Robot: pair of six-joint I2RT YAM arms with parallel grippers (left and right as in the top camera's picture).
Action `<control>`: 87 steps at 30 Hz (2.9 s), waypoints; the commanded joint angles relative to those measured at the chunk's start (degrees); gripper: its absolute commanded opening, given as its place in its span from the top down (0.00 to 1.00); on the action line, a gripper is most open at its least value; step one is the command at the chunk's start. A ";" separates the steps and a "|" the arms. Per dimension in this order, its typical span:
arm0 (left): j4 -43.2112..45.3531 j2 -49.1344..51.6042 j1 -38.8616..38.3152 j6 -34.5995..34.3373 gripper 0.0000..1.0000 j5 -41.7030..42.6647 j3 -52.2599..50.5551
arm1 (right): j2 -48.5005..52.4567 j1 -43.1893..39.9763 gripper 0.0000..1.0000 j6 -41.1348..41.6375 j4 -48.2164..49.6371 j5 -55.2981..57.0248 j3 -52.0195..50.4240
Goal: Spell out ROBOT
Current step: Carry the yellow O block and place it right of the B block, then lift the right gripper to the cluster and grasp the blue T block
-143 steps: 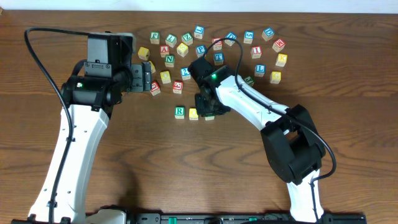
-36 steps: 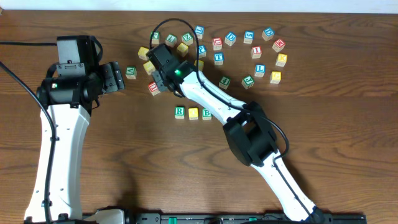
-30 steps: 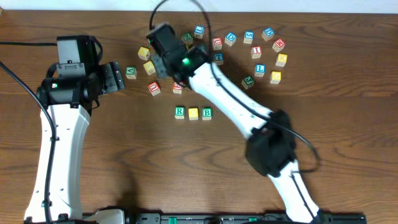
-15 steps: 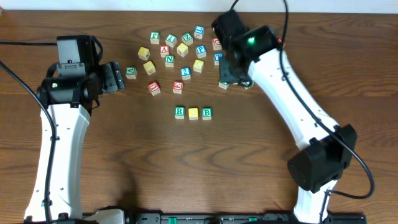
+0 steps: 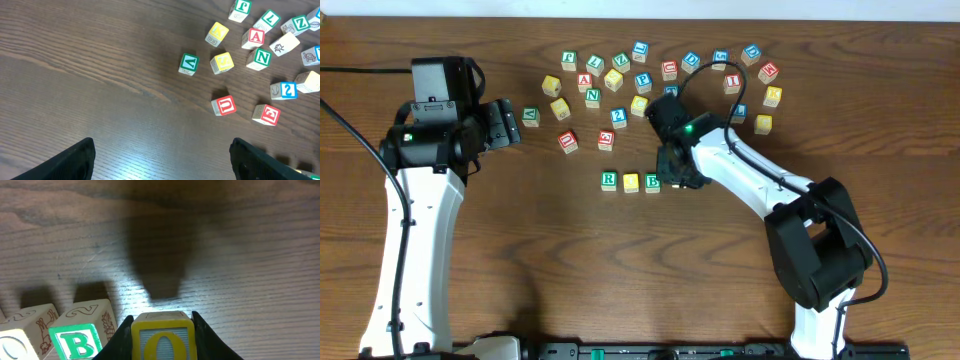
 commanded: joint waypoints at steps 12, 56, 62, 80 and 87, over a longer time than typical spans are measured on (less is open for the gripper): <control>0.07 0.02 0.28 -1.62 0.15 -0.44 0.42 | 1.77 0.92 0.62 0.98 1.95 -0.11 -0.31; 0.24 0.02 0.28 -1.62 0.15 -0.46 0.42 | 1.62 -2.78 0.53 -13.60 -12.44 -6.32 27.65; 0.24 0.02 0.28 -1.62 0.15 -0.44 0.42 | 1.62 -7.15 0.45 -16.09 -10.97 -5.92 35.23; 0.24 0.02 0.28 -1.62 0.15 -0.44 0.42 | 21.00 -8.83 0.44 -20.37 8.63 2.03 35.52; 0.22 0.02 0.28 -1.62 0.15 -0.44 0.42 | 25.05 -8.55 0.47 -20.37 11.23 1.40 35.50</control>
